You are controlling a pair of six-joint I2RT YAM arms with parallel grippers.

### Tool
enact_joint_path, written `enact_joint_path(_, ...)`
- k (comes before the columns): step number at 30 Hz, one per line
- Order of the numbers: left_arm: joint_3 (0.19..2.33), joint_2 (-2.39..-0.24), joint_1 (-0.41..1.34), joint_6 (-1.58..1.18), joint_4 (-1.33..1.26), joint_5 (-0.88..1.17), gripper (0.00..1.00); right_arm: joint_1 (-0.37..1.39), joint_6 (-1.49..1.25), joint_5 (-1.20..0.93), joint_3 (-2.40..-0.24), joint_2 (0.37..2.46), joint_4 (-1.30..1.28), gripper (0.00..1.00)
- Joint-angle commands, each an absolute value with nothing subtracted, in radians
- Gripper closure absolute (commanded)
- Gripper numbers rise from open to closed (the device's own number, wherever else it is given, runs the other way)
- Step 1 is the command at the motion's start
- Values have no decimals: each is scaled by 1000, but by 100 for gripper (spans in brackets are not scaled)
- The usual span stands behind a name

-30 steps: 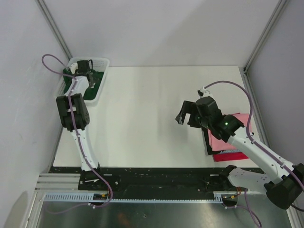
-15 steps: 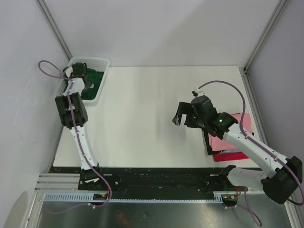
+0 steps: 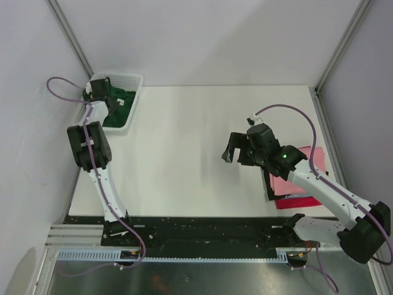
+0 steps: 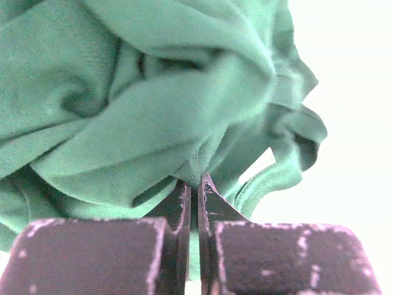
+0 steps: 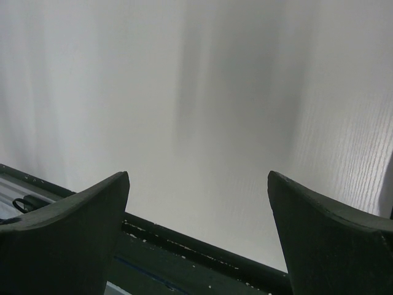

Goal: Fold and stack the t-shirts
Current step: Grab crumpled tshirt from bin with the left arm

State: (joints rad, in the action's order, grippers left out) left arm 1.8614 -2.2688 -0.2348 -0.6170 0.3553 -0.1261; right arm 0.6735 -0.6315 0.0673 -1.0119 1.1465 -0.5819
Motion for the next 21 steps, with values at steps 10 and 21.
enact_joint_path(10, 1458, -1709, -99, -634, -135, -9, 100, 693, -611, 76, -1014, 1141, -540, 1)
enact_joint_path(21, 1404, -1363, 98, -560, -184, 37, 100, 677, -611, 109, -1015, 1075, -528, 1)
